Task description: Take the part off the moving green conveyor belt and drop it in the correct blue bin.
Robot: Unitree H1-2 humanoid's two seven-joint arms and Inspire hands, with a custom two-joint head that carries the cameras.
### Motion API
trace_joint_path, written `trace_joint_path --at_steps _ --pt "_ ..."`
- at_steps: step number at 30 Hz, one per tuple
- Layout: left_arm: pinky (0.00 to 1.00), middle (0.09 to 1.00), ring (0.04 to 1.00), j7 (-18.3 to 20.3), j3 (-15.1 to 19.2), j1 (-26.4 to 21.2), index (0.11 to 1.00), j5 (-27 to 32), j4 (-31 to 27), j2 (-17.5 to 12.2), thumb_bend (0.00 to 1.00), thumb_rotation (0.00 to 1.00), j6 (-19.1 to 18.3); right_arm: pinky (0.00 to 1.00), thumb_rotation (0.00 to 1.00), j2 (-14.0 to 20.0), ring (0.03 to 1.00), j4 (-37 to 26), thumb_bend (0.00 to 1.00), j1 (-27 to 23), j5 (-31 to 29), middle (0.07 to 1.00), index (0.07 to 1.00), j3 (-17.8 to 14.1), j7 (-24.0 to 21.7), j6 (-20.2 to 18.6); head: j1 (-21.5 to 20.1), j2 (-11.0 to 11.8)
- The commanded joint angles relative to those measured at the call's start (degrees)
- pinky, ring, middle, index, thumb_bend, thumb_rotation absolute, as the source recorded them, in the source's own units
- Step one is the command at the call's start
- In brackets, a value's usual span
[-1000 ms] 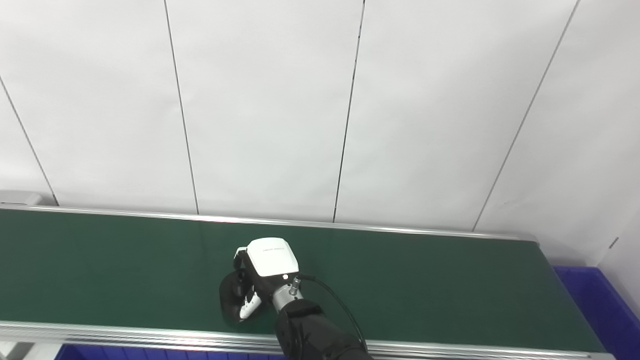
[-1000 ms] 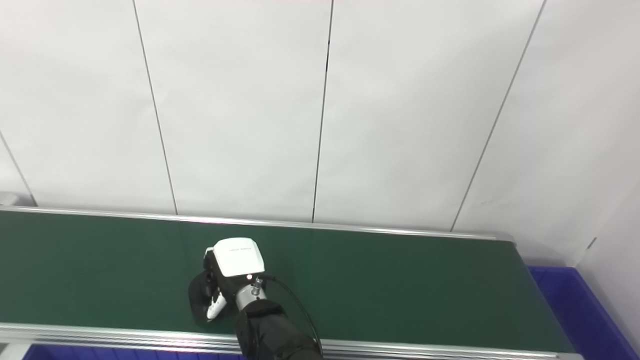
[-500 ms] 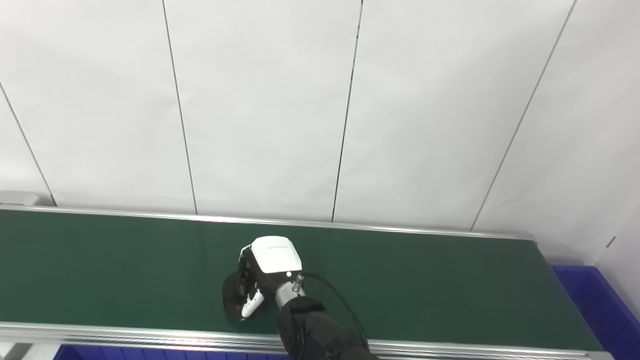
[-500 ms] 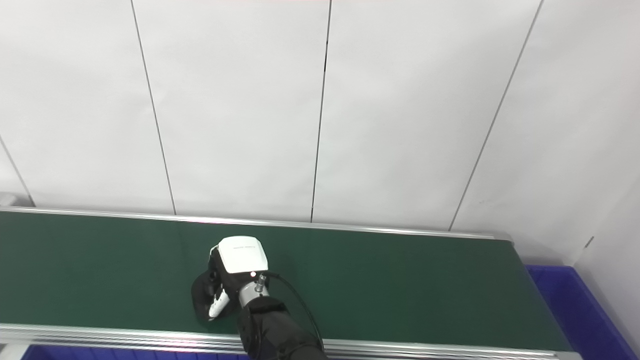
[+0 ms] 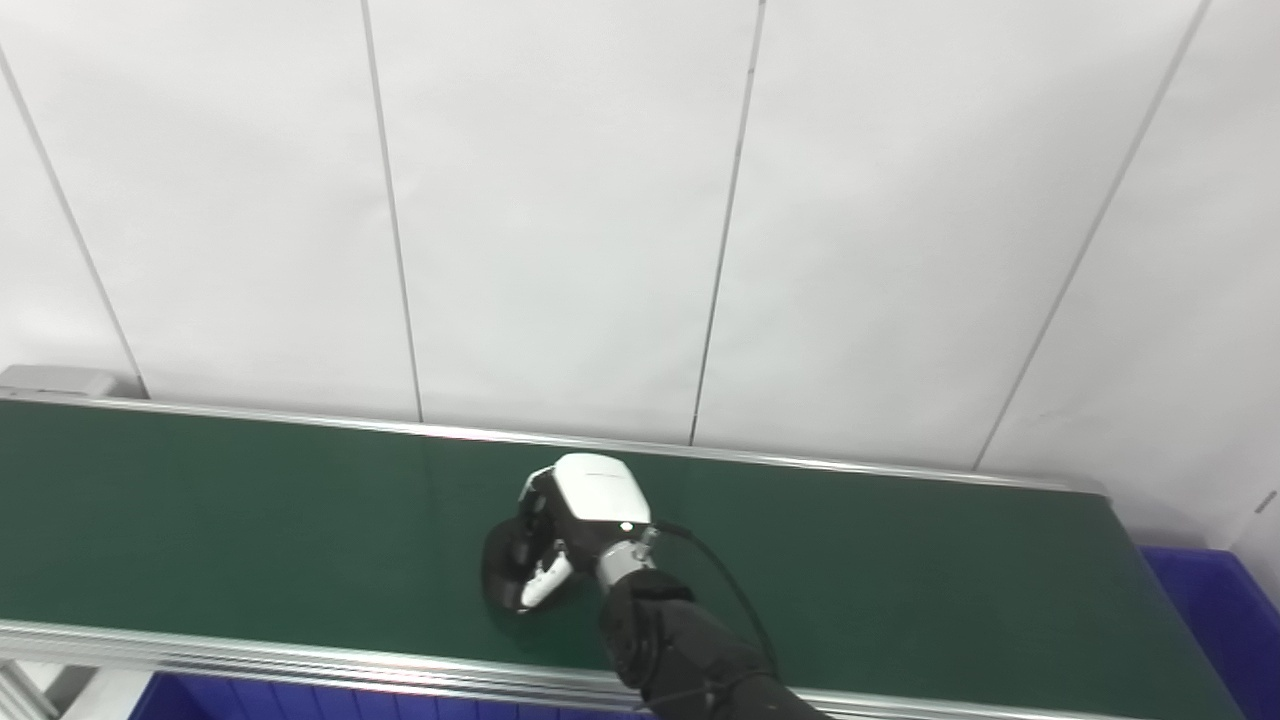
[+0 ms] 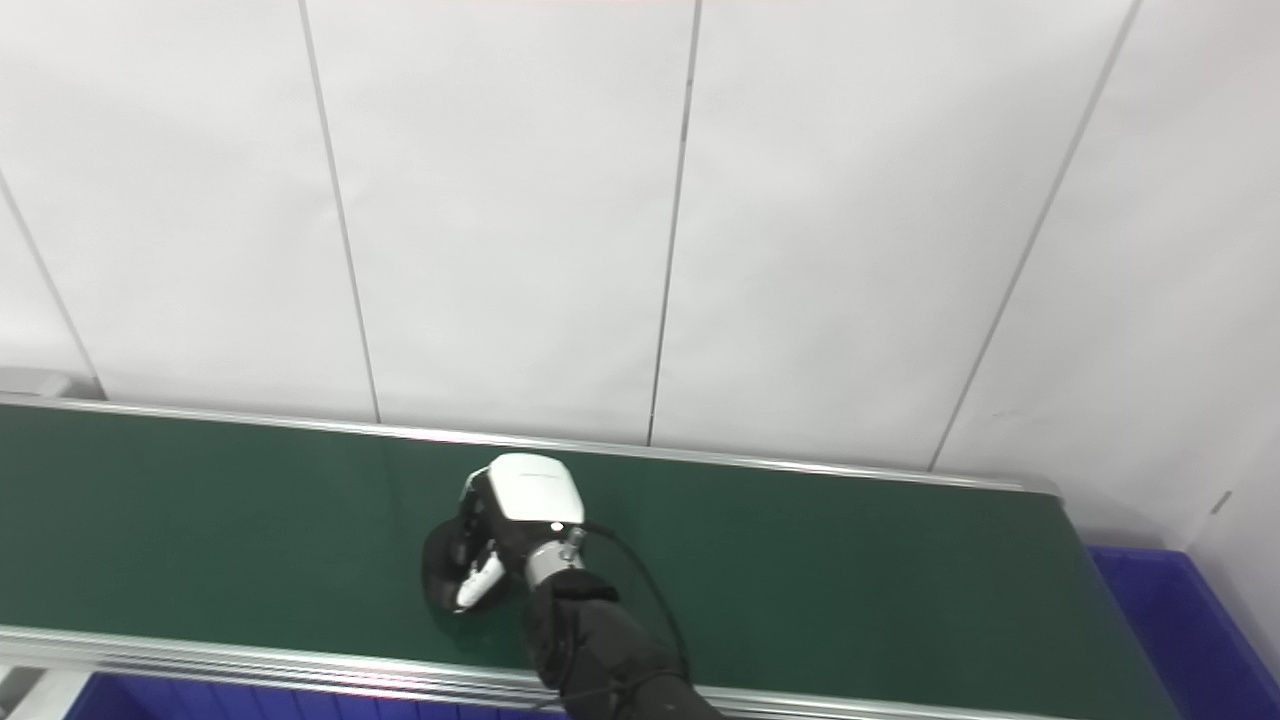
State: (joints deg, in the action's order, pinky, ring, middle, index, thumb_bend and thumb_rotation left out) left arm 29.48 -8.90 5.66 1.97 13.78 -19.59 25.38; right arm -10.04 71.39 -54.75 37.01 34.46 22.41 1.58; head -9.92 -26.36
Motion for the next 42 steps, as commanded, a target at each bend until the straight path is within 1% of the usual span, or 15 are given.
trace_joint_path --at_steps 1,14,17,18,19,20,21,23,24,25,28,29,36,38,42 --pt "0.85 0.925 0.907 0.63 0.57 -1.86 0.904 0.96 -0.17 0.39 0.62 0.56 1.54 0.36 0.00 1.45 0.417 -5.71 0.52 -0.89 -0.61 0.526 0.492 -1.24 -1.06 0.30 -0.34 -0.24" --pt "0.88 0.939 0.926 3.05 1.51 -3.98 0.919 1.08 1.41 1.76 0.58 0.60 1.54 0.35 0.00 7.90 0.406 -30.81 0.52 8.71 1.69 0.509 0.506 -4.24 -8.34 -6.43 -1.13 -0.64" --pt "0.89 0.940 0.929 3.56 1.67 -5.12 0.918 1.26 2.14 2.87 0.56 0.60 1.54 0.32 0.00 10.53 0.391 -39.35 0.52 12.88 2.10 0.494 0.529 -6.03 -10.20 -8.69 -2.44 -2.83" --pt "0.89 0.941 0.930 3.69 1.70 -5.41 0.918 1.29 2.29 3.14 0.56 0.60 1.54 0.33 0.00 11.23 0.392 -41.51 0.52 13.93 2.35 0.491 0.531 -6.48 -10.76 -9.15 -2.44 -2.83" --pt "0.89 0.942 0.931 3.65 1.69 -5.65 0.918 1.22 2.17 3.36 0.55 0.61 1.54 0.33 0.00 11.95 0.392 -43.58 0.52 14.75 2.44 0.490 0.532 -6.94 -11.46 -9.48 -3.25 -5.61" --pt "0.89 0.941 0.931 3.44 1.62 -5.84 0.916 0.95 2.04 3.48 0.55 0.61 1.54 0.33 0.00 12.61 0.392 -45.50 0.52 15.57 2.49 0.492 0.532 -7.35 -12.24 -9.80 -3.25 -5.61" --pt "0.89 0.943 0.931 2.98 1.50 -6.01 0.918 0.42 1.81 3.52 0.54 0.62 1.54 0.35 0.00 13.24 0.398 -47.54 0.52 16.35 2.54 0.497 0.527 -7.74 -13.43 -10.66 -3.84 -6.90" --pt "0.89 0.945 0.931 2.46 1.38 -6.16 0.922 -0.21 1.57 3.53 0.54 0.63 1.53 0.36 0.00 13.77 0.404 -49.65 0.52 17.16 2.74 0.499 0.523 -8.23 -15.01 -11.75 -3.84 -6.90" --pt "0.91 0.952 0.941 2.04 1.22 -6.57 0.929 -0.57 1.47 3.55 0.52 0.66 1.53 0.35 0.00 14.32 0.400 -52.41 0.52 18.28 2.48 0.497 0.527 -9.19 -16.05 -13.09 -5.99 -11.98" --pt "0.91 0.954 0.944 1.75 1.08 -7.05 0.932 -0.68 1.41 3.63 0.51 0.67 1.53 0.35 0.00 14.74 0.399 -54.82 0.52 19.32 2.28 0.496 0.528 -10.13 -16.75 -14.24 -7.45 -13.86" --pt "0.95 0.970 0.967 1.37 0.75 -8.19 0.948 -0.68 1.16 3.90 0.46 0.75 1.54 0.34 0.00 15.15 0.397 -59.12 0.52 21.82 2.44 0.491 0.525 -11.95 -17.66 -16.10 -8.07 -14.39" --pt "0.95 0.971 0.968 1.77 0.72 -9.05 0.949 0.43 1.14 4.26 0.45 0.75 1.50 0.33 0.00 15.17 0.398 -60.58 0.52 23.56 2.53 0.490 0.524 -12.52 -17.02 -15.95 -9.04 -15.56" --pt "0.93 0.957 0.957 2.36 0.37 -11.62 0.938 2.72 1.22 5.39 0.39 0.68 1.40 0.27 0.00 15.60 0.378 -69.32 0.52 34.16 1.44 0.453 0.528 -15.59 -17.05 -15.38 -9.81 -15.53" --pt "0.93 0.958 0.960 2.31 0.28 -11.77 0.936 2.72 1.20 5.42 0.37 0.67 1.39 0.23 0.00 15.51 0.298 -70.64 0.52 35.41 1.45 0.399 0.510 -16.09 -17.40 -15.28 -9.81 -15.53" --pt "0.93 0.958 0.958 2.54 0.28 -11.78 0.937 3.21 1.17 5.48 0.36 0.64 1.36 0.22 0.00 16.22 0.278 -75.16 0.52 39.01 2.04 0.391 0.513 -16.57 -18.49 -14.89 -9.95 -16.17"
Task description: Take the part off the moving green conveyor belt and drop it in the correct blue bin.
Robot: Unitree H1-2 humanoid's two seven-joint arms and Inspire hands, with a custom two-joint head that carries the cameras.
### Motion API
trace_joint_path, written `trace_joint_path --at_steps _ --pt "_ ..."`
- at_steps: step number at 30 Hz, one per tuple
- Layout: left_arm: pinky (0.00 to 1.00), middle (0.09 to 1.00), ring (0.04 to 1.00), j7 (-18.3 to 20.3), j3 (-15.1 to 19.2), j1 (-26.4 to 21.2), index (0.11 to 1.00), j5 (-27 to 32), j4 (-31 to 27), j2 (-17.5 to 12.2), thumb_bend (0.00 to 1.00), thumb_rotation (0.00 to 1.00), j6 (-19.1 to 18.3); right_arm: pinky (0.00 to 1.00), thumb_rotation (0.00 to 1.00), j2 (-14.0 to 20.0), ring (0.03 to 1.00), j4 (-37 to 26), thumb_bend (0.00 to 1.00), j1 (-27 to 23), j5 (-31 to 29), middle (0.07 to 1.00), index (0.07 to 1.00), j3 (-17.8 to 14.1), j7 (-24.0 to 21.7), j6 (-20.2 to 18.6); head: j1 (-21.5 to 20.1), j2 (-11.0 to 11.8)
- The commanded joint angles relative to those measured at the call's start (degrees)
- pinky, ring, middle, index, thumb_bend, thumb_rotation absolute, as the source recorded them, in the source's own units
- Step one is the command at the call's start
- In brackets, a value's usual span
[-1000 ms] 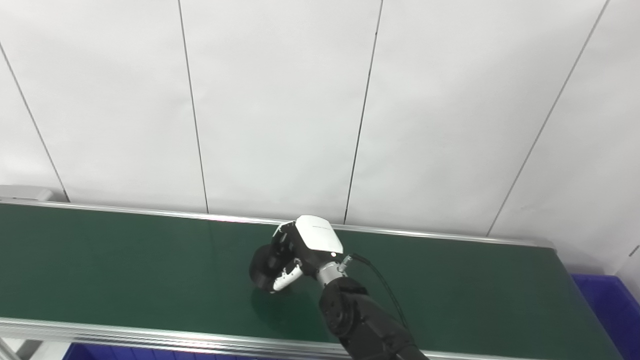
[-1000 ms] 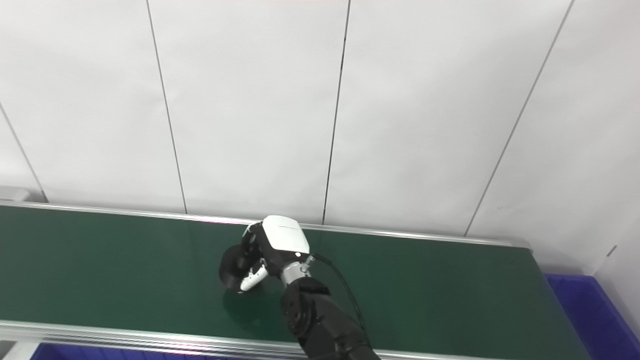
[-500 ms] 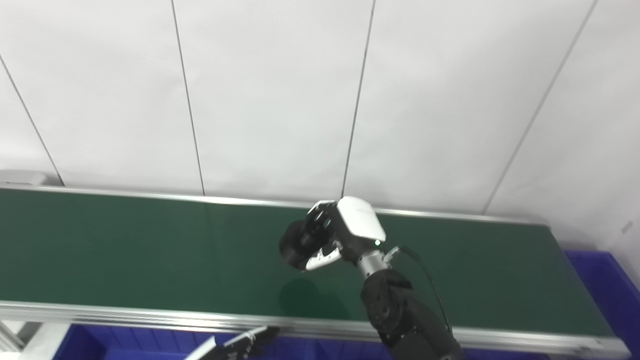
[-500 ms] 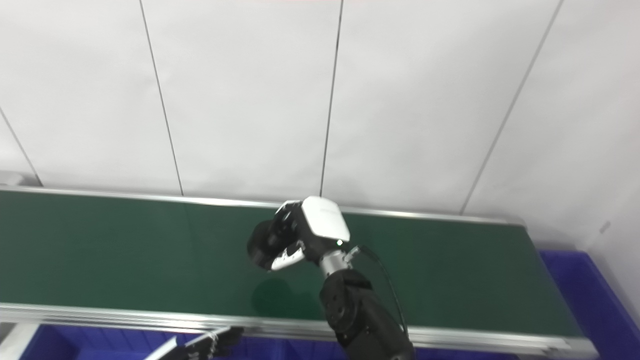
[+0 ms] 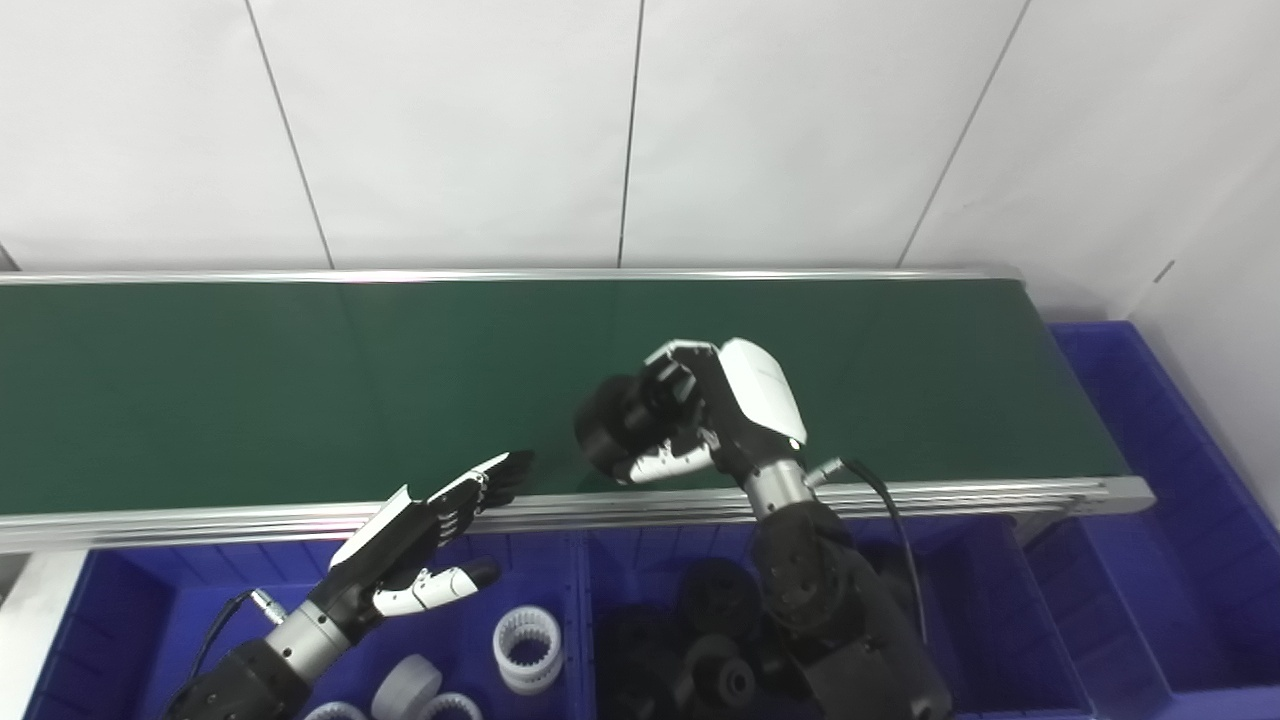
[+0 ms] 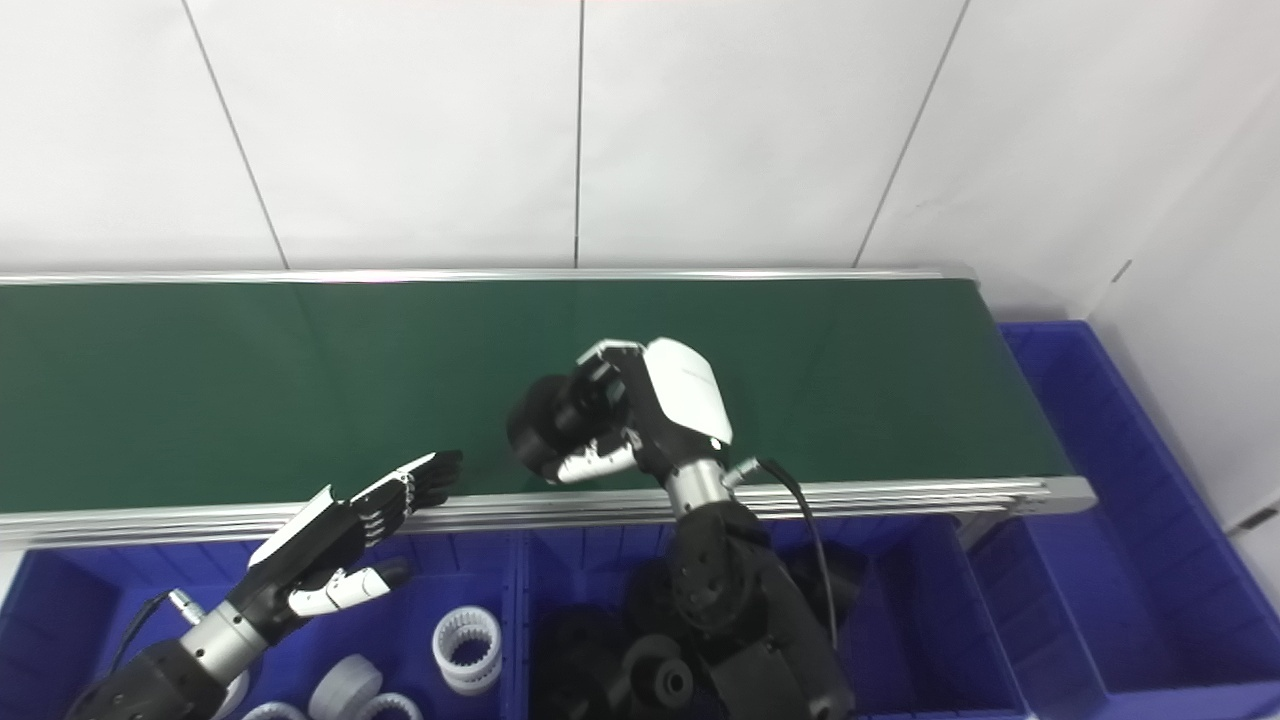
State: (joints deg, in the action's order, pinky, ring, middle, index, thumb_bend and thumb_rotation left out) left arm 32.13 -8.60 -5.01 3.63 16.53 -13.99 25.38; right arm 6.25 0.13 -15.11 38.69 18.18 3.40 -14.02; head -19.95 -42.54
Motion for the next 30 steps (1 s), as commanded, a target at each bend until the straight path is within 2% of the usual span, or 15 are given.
trace_joint_path --at_steps 1,9,17,21,26,30 --pt "0.93 0.958 0.958 -0.06 -0.01 -1.05 0.938 1.64 -1.65 -0.10 0.35 0.64 1.40 0.24 0.00 0.12 0.292 -4.96 0.52 0.16 0.52 0.395 0.516 -0.38 0.28 0.81 0.08 0.00" --pt "0.93 0.960 0.960 -0.38 -0.10 -0.08 0.941 2.13 -3.43 -0.48 0.34 0.61 1.09 0.26 0.00 -0.50 0.316 -12.09 0.52 7.72 1.51 0.406 0.519 -0.68 -0.17 -0.09 0.33 -1.21" --pt "0.92 0.956 0.955 -0.73 -0.28 0.40 0.935 2.32 -5.02 -0.41 0.33 0.58 0.44 0.25 0.00 -2.91 0.304 -13.12 0.52 12.72 2.98 0.400 0.515 -0.50 -0.14 -0.79 0.50 -2.00" --pt "0.91 0.955 0.953 -1.11 -0.20 0.91 0.929 2.30 -6.35 -0.44 0.35 0.60 -0.38 0.27 0.00 -2.61 0.316 -15.03 0.52 17.59 3.29 0.398 0.515 0.11 -2.03 -1.08 0.71 -2.42" --pt "0.90 0.954 0.948 -1.20 -0.06 1.14 0.931 2.45 -6.89 -0.69 0.35 0.62 -0.42 0.31 0.00 -2.46 0.358 -12.56 0.53 21.02 3.53 0.410 0.518 0.80 -1.73 -0.08 1.00 -2.41" --pt "0.90 0.953 0.948 -1.32 -0.01 1.56 0.932 2.91 -7.42 -0.91 0.35 0.60 -1.07 0.31 0.00 -2.32 0.359 -7.06 0.53 21.51 3.59 0.409 0.517 1.38 0.63 2.02 1.26 -2.29"
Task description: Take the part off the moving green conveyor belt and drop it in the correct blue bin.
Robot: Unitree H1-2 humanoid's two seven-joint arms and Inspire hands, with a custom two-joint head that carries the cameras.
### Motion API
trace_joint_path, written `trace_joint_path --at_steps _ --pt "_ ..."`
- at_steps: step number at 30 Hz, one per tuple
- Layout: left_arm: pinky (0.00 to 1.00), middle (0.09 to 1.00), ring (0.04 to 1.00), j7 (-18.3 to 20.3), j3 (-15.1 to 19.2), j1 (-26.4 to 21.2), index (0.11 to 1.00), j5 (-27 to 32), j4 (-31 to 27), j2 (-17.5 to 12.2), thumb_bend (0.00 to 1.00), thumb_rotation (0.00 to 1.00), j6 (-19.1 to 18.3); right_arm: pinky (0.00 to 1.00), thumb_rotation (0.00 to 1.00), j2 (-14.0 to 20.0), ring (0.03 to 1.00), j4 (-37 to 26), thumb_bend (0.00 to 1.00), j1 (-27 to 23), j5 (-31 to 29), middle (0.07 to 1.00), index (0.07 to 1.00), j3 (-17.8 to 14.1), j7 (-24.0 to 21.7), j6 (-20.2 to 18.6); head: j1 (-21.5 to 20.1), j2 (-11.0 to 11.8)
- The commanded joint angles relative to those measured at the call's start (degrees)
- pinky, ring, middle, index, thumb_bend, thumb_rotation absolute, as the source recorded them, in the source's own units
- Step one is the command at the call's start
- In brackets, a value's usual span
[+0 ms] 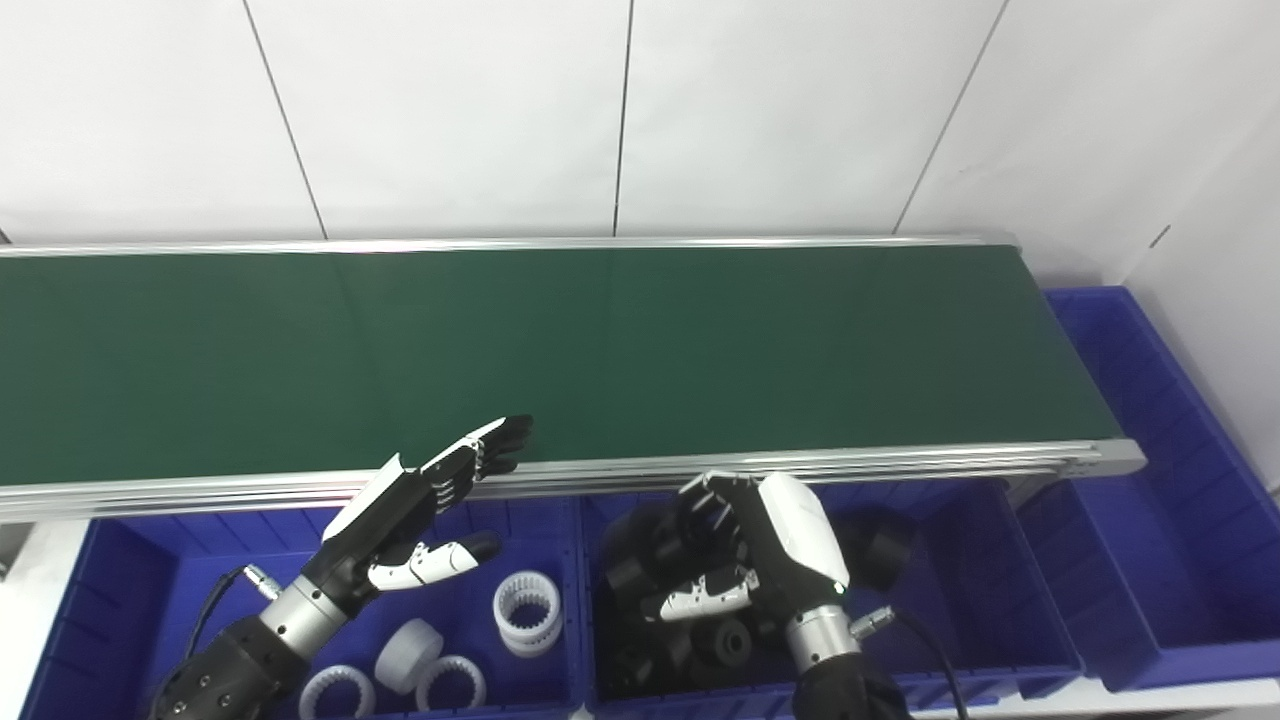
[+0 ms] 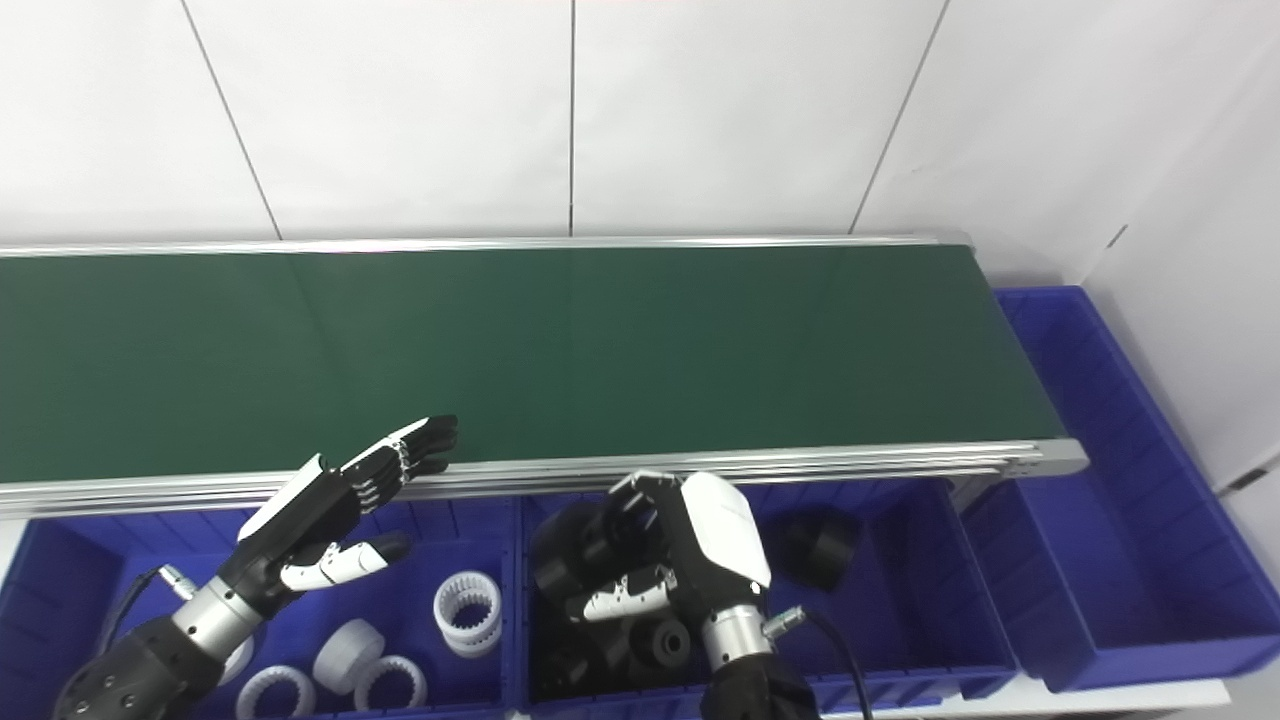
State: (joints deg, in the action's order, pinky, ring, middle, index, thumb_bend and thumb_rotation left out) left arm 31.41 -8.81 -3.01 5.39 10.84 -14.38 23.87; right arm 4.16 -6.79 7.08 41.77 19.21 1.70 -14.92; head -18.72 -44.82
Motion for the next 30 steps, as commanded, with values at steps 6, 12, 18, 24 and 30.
trace_joint_path --at_steps 6,12,18,24,30 --pt "0.91 0.953 0.953 -0.76 0.19 -0.09 0.931 0.88 -2.43 -0.96 0.36 0.62 0.58 0.38 0.00 -0.06 0.432 4.50 0.53 -1.49 0.72 0.416 0.526 1.39 4.67 3.41 0.00 0.04" --pt "0.91 0.958 0.956 -0.02 -0.12 0.24 0.939 2.29 -2.27 -1.32 0.37 0.62 0.13 0.49 0.00 -0.32 0.537 6.40 0.57 -2.04 2.00 0.486 0.683 2.14 6.12 2.23 0.13 0.17" --pt "0.91 0.958 0.955 0.03 -0.15 0.73 0.935 2.53 -2.47 -1.53 0.38 0.61 0.20 0.55 0.13 -0.64 0.601 8.33 0.78 -2.28 3.00 0.642 0.718 2.35 9.81 3.08 0.29 0.29" --pt "0.91 0.959 0.954 0.40 0.00 1.07 0.935 3.28 -2.38 -1.88 0.38 0.61 -0.32 0.61 0.28 -0.84 0.667 9.33 0.75 -2.25 0.78 0.708 0.769 2.95 11.53 6.26 0.16 0.86" --pt "0.92 0.960 0.958 0.50 0.15 1.39 0.934 3.17 -1.95 -2.08 0.38 0.60 0.41 0.63 0.36 -0.58 0.686 8.54 0.76 -1.76 -0.64 0.719 0.781 3.11 11.01 7.00 0.27 0.83"
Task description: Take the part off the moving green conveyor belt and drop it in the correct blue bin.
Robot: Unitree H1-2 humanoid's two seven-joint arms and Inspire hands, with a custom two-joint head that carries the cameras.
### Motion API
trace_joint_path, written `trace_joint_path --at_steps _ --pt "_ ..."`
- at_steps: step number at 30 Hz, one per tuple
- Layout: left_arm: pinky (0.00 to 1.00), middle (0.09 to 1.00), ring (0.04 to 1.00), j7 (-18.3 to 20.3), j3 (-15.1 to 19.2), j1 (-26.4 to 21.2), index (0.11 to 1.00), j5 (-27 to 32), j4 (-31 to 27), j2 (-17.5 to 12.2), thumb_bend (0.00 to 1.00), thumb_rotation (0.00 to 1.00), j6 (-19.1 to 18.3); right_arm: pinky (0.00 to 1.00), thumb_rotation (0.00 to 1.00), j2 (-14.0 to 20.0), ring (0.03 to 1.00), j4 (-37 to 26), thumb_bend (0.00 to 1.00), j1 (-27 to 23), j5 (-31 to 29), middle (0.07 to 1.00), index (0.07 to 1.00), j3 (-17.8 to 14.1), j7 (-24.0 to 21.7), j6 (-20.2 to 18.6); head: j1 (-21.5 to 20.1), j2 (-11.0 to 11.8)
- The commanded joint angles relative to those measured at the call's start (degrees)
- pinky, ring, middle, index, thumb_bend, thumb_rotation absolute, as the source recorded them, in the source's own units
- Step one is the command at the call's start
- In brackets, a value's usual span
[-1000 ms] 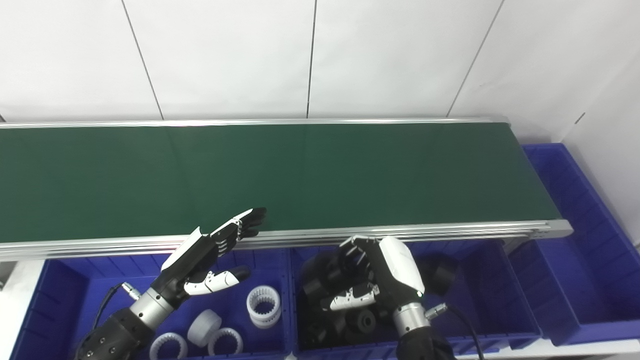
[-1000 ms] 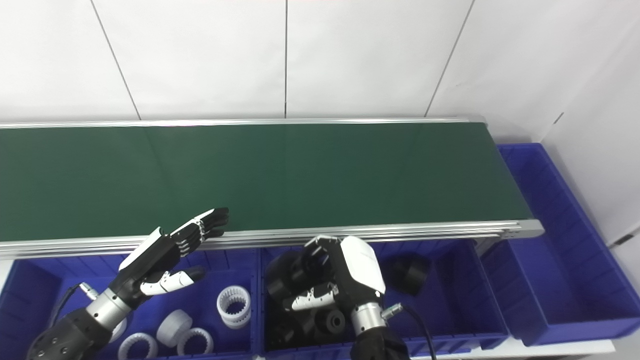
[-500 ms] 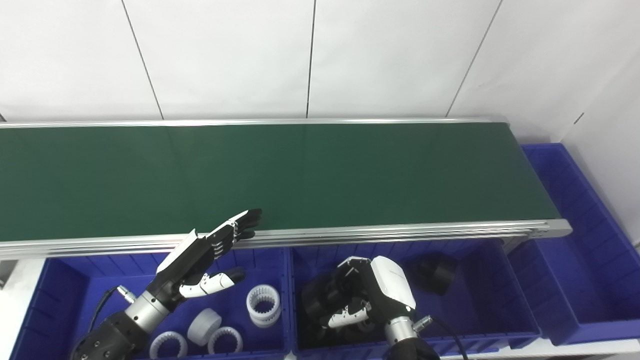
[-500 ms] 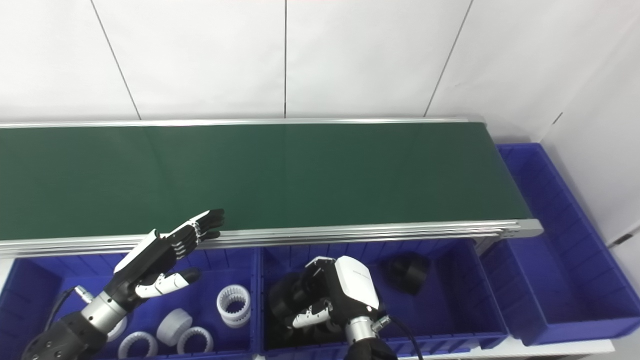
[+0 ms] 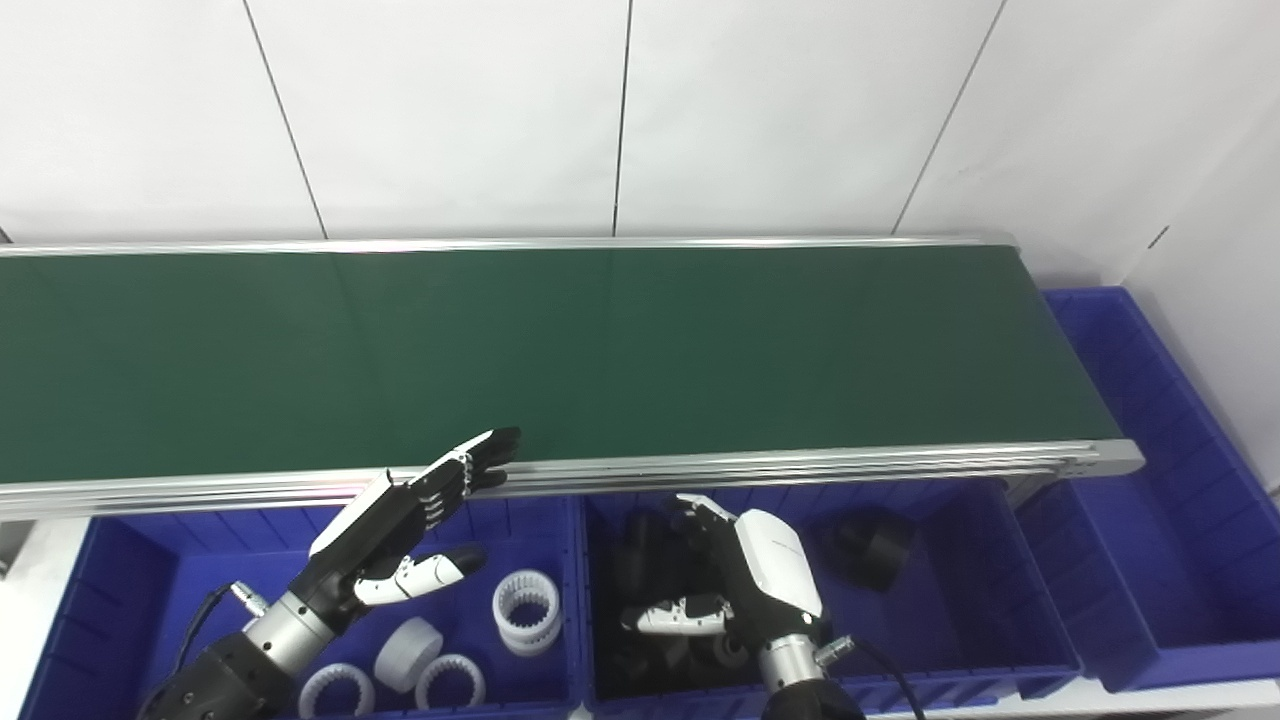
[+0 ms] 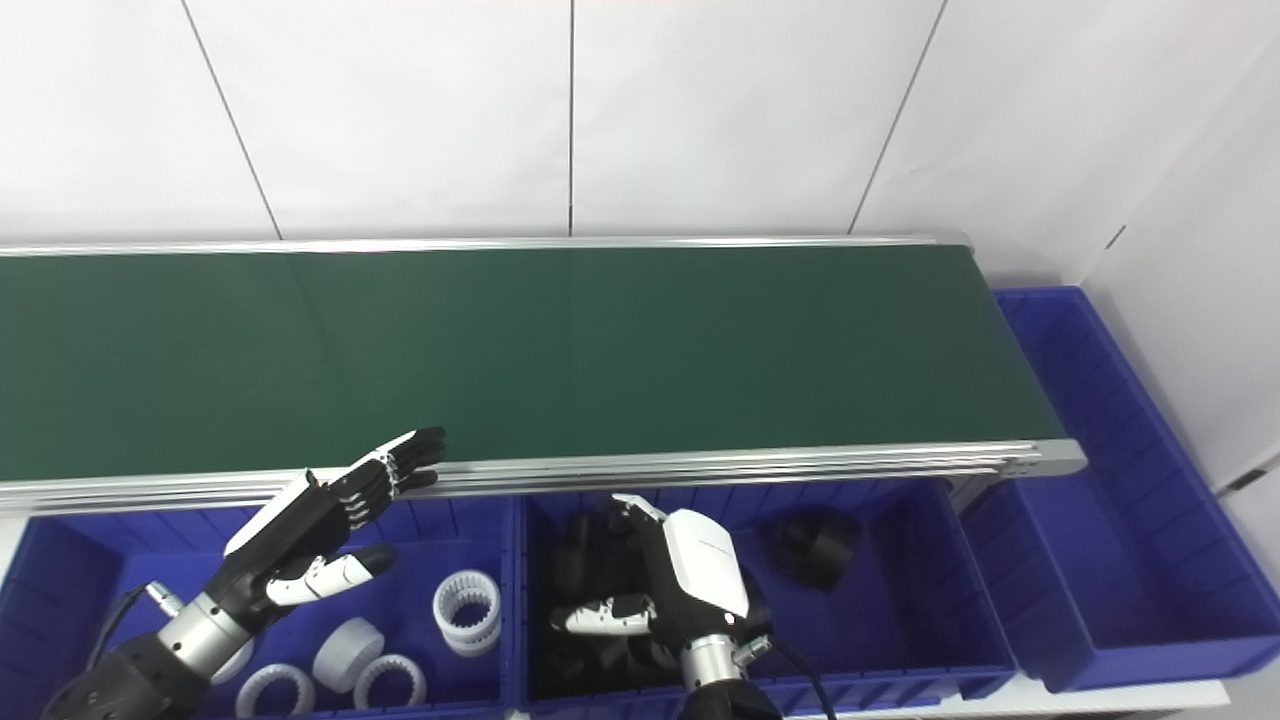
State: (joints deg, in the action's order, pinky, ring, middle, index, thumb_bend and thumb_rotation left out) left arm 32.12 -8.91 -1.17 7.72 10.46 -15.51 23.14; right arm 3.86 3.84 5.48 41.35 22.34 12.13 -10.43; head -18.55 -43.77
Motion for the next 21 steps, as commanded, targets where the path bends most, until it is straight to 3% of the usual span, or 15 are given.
trace_joint_path --at_steps 1,4,5,7,8,9,10,15,16,21 --pt "0.92 0.960 0.959 -0.22 0.27 -0.35 0.933 0.79 -1.61 -1.03 0.37 0.59 1.18 0.63 0.40 -0.03 0.693 -2.58 0.74 0.05 -0.98 0.720 0.782 -0.04 0.23 3.18 0.14 -0.21" --pt "0.92 0.961 0.959 -0.21 0.24 -0.25 0.934 0.82 -1.72 -1.12 0.37 0.59 1.13 0.65 0.45 0.39 0.720 -3.12 0.71 0.24 -2.19 0.739 0.781 -0.01 -0.07 4.16 0.14 -0.21" --pt "0.92 0.961 0.959 -0.17 0.24 -0.14 0.935 0.97 -1.77 -1.17 0.36 0.59 0.97 0.65 0.45 1.08 0.721 -2.93 0.71 0.29 -4.21 0.740 0.781 -0.10 0.49 7.98 0.16 -0.38" --pt "0.93 0.965 0.962 -0.20 0.23 0.08 0.939 1.14 -2.04 -1.18 0.37 0.60 0.55 0.68 0.52 2.18 0.762 -2.97 0.59 0.45 -8.64 0.783 0.774 -0.38 0.95 15.27 0.16 -0.44" --pt "0.93 0.967 0.964 -0.25 0.23 0.17 0.940 1.17 -2.21 -1.15 0.38 0.60 0.34 0.65 0.58 2.52 0.745 -3.08 0.51 0.54 -10.60 0.800 0.775 -0.55 0.91 18.25 0.16 -0.44" --pt "0.93 0.969 0.965 -0.37 0.21 0.27 0.942 0.96 -2.44 -1.13 0.39 0.61 0.23 0.65 0.67 2.69 0.749 -3.61 0.48 0.67 -12.21 0.810 0.782 -0.65 0.44 20.01 0.16 -0.44" --pt "0.93 0.969 0.965 -0.44 0.19 0.34 0.943 0.80 -2.59 -1.13 0.39 0.61 0.16 0.65 0.68 2.79 0.750 -3.92 0.48 0.75 -13.26 0.811 0.784 -0.73 0.10 21.19 0.16 -0.44" --pt "0.93 0.972 0.967 -0.49 0.15 0.60 0.944 1.00 -3.07 -0.79 0.39 0.60 -0.05 0.71 0.82 3.47 0.802 -6.58 0.49 0.85 -17.48 0.853 0.827 -0.69 -4.11 22.73 0.66 -0.21" --pt "0.94 0.977 0.973 -0.54 0.13 0.72 0.952 1.00 -3.27 -0.70 0.39 0.60 -0.06 0.80 0.89 3.60 0.870 -7.35 0.46 0.81 -18.84 0.906 0.882 -0.64 -5.49 22.85 0.66 -0.21" --pt "0.95 0.983 0.976 -0.86 0.00 1.15 0.958 0.55 -3.90 -0.52 0.40 0.62 -0.37 0.85 0.94 3.42 0.911 -9.14 0.46 0.83 -21.21 0.939 0.920 -1.21 -8.71 22.96 1.24 0.15"
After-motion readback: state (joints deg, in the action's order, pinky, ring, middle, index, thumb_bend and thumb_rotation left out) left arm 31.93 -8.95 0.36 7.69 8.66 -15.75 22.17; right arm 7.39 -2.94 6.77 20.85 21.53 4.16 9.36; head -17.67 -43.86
